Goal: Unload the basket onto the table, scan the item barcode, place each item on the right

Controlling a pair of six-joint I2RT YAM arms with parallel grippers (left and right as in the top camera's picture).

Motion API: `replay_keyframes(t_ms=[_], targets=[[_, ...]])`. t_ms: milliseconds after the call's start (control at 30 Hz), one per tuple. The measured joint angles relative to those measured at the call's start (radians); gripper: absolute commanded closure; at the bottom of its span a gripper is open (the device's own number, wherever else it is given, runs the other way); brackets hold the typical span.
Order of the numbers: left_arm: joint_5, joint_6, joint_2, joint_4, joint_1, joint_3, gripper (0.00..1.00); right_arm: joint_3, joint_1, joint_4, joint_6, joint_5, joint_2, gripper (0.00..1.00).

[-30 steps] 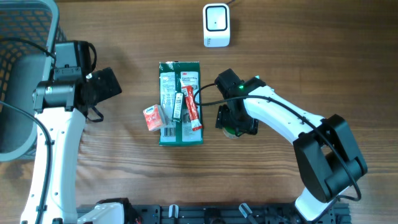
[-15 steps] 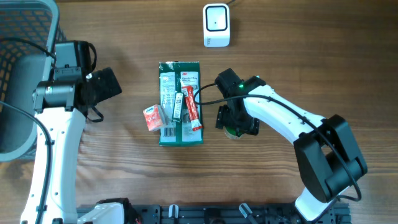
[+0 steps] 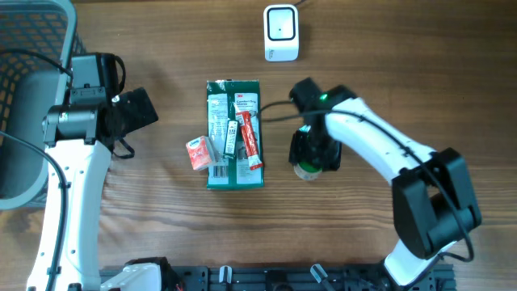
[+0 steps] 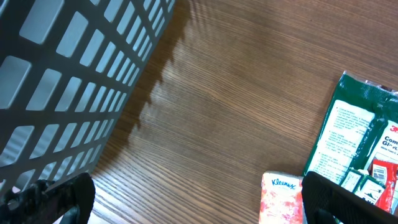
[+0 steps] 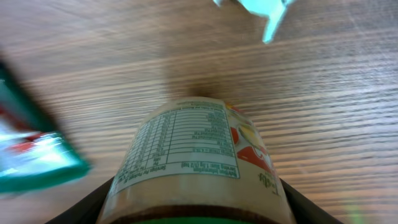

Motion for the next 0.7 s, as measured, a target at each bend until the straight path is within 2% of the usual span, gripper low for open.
replay_keyframes(t_ms=[100, 167, 433, 700], targets=[[0.0, 0.0, 0.0, 0.0, 0.0, 0.0, 0.0, 0.029, -0.049, -0.002, -0.026, -0.145, 0.0, 0.77], [0.0, 0.0, 0.0, 0.0, 0.0, 0.0, 0.0, 0.031, -0.076, -0.006, -0.039, -0.307, 0.0, 0.8], [0.0, 0.0, 0.0, 0.0, 0.0, 0.0, 0.0, 0.031, -0.077, -0.01, -0.032, -0.709, 0.0, 0.77], [0.0, 0.0, 0.0, 0.0, 0.0, 0.0, 0.0, 0.031, -0.077, -0.01, 0.054, -0.944, 0.0, 0.78]])
